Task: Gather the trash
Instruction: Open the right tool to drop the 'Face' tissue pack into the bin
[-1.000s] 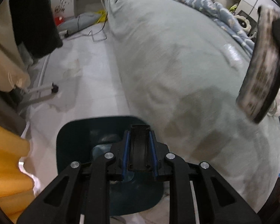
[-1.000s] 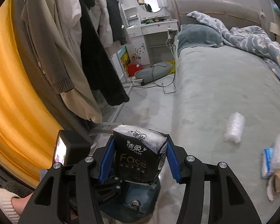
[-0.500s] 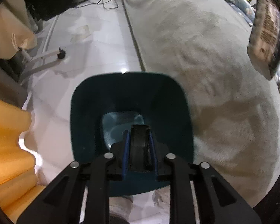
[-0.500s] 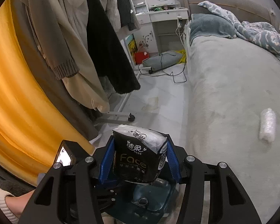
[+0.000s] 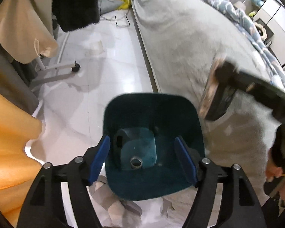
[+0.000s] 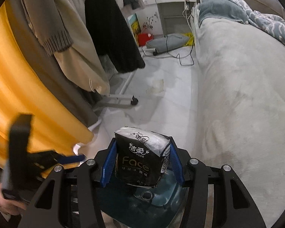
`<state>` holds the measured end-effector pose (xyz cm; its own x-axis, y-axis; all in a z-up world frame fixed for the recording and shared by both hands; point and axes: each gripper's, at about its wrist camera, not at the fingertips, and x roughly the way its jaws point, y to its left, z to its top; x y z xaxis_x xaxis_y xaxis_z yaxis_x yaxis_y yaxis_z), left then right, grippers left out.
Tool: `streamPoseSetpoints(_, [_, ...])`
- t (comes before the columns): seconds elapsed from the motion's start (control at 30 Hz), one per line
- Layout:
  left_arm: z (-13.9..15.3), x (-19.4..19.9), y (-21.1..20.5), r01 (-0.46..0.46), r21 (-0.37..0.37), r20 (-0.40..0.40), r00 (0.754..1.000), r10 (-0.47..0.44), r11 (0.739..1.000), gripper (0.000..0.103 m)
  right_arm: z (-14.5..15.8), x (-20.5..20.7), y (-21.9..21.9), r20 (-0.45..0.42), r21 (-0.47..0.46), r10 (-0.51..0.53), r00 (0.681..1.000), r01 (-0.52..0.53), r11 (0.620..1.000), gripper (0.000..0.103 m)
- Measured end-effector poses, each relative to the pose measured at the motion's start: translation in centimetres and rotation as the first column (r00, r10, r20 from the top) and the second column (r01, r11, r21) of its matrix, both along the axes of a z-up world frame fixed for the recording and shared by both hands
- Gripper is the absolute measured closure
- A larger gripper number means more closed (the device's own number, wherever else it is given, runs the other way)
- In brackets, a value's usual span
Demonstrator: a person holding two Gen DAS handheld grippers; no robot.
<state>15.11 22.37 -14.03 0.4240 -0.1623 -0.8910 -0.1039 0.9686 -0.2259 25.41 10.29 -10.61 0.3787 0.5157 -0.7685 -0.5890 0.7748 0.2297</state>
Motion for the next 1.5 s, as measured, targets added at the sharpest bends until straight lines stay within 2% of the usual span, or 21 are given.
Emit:
streamPoseSetpoints(0.2, [2.0,-0.4,1.6,-0.040,0.013,0.091,0.995,0.039,0.999,0.026,-2.8,0.3,1.1,-0.044,-0.057,0.006,0.999,-0.009,0.998,0.050])
streamPoseSetpoints(0.4, [4.3,-1.2,2.3,-0.059,0.040,0.203,0.978,0.050,0.997,0.027,-6.0,-0.3,2.1,-0.104,-0.113,0.030,0.994,-0.042,0.993,0.050])
streamPoseSetpoints(0.63, [6.7,-1.8,2.5,-0.057,0.011,0.335,0.941,0.050,0.998,0.032,-7.6,-0.2,2.4,-0.152,-0.145,0.035,0.988,-0.058,0.988,0.050])
streamPoseSetpoints(0.77, [7.7,-2.1,2.2,-0.050,0.002,0.379,0.924,0.045,0.999,0.036,-8.4,-0.6,2.6,-0.171,-0.172,0.048,0.984,-0.078,0.982,0.050])
streamPoseSetpoints(0.93, [8.9,-2.4,1.5,-0.026,0.009,0.434,0.901,0.019,1.000,0.043,-9.4,-0.9,3.0,-0.191,-0.224,0.061,0.980,-0.104,0.969,0.050])
streamPoseSetpoints(1.07, [10.1,-2.8,0.9,-0.021,0.029,0.485,0.874,0.004,0.999,0.043,-10.2,-1.1,3.1,-0.208,-0.269,0.060,0.976,-0.116,0.956,0.048])
streamPoseSetpoints(1.1, [10.4,-2.9,0.7,-0.022,0.028,0.496,0.868,0.005,0.999,0.043,-10.2,-1.1,3.1,-0.212,-0.274,0.061,0.975,-0.119,0.954,0.046])
streamPoseSetpoints(1.17, [11.1,-2.9,0.6,-0.024,0.019,0.516,0.857,0.011,1.000,0.043,-10.1,-1.2,3.0,-0.210,-0.275,0.061,0.976,-0.119,0.954,0.035])
streamPoseSetpoints(1.3, [12.3,-2.7,0.2,-0.026,0.021,0.544,0.839,0.010,0.999,0.043,-9.4,-1.4,3.0,-0.198,-0.262,0.075,0.977,-0.127,0.957,0.034])
streamPoseSetpoints(1.5, [13.7,-2.2,-0.8,-0.052,0.025,0.576,0.817,0.028,0.998,0.040,-6.1,-1.7,2.2,-0.130,-0.209,0.103,0.986,-0.129,0.969,0.032])
